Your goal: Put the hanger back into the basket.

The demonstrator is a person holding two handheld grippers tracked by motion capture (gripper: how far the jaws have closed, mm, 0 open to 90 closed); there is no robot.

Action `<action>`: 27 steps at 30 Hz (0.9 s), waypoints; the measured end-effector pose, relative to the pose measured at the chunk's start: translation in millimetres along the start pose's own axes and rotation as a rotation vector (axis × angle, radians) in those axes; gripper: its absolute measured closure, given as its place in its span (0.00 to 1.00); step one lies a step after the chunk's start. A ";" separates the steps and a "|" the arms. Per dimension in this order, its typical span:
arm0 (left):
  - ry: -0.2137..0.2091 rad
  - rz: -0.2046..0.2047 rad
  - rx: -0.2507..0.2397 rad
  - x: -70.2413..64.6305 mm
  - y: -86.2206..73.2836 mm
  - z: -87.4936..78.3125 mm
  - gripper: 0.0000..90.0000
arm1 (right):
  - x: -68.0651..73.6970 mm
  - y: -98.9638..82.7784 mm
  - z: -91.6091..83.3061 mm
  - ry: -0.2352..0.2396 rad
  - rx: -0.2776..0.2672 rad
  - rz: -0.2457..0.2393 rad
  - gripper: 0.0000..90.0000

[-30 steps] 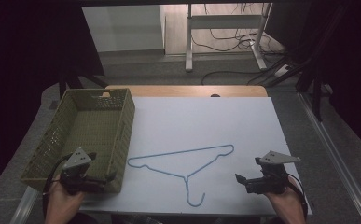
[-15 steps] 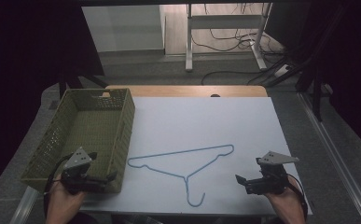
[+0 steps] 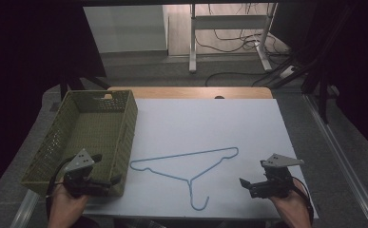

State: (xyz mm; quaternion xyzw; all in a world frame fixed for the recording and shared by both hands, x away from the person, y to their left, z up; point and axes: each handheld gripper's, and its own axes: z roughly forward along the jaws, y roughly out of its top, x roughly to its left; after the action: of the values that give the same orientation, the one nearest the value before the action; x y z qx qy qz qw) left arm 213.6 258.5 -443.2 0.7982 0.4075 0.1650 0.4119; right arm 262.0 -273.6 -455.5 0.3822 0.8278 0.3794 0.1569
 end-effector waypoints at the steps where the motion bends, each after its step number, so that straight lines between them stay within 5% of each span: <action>1: -0.004 0.005 -0.002 -1.6 1.6 0.4 0.00 | 0.2 0.5 -0.3 -0.002 0.000 -0.004 0.00; 20: -0.076 0.060 0.021 -25.2 21.5 26.1 0.00 | 17.2 12.4 2.5 0.030 -0.002 -0.022 0.00; 27: -0.136 0.064 0.016 -33.9 26.9 36.3 0.00 | 22.1 15.2 5.9 0.050 0.002 -0.035 0.00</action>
State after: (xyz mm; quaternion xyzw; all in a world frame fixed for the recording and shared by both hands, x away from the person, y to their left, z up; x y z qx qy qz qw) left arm 228.5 204.1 -441.5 0.8234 0.3543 0.1201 0.4266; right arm 258.5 -247.6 -447.4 0.3584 0.8385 0.3850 0.1424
